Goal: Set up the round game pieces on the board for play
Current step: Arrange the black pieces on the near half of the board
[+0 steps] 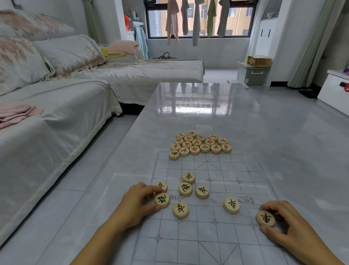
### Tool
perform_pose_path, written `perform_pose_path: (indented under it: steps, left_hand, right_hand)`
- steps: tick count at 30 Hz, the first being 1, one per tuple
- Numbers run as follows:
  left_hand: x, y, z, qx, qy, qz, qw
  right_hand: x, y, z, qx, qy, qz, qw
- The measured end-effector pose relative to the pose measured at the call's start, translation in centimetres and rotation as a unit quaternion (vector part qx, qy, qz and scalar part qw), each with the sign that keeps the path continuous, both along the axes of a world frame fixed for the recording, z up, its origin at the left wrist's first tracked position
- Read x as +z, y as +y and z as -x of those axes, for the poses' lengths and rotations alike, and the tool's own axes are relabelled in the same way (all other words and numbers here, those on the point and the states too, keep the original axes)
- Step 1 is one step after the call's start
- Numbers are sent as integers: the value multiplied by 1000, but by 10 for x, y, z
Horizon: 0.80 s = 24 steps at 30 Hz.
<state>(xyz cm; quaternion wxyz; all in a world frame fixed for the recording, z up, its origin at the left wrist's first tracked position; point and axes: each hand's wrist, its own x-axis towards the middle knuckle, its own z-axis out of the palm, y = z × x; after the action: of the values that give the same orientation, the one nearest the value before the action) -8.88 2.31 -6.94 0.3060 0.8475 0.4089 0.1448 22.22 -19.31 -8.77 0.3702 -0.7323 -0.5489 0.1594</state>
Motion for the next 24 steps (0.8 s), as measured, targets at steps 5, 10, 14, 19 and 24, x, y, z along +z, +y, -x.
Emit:
perform_pose_path:
  steps: [5,10,14,19,24]
  left_hand:
    - [-1,-9,4,-12,4,-23,1000]
    - [3,-9,2,8,-39,-6,999]
    - [16,6,-29,2,-77,-63,995]
    - [24,36,-81,-93,57,-108,988]
    - [26,52,-102,-150,174,-107,967]
  right_hand:
    - [1,0,1,8,-12,-2,1000]
    - [0,-1,0,10,-23,-2,1000]
    - [0,0,1,8,-27,-6,1000]
    - [-1,2,-1,5,-16,-6,1000]
    - [-2,2,-3,5,-16,-7,1000]
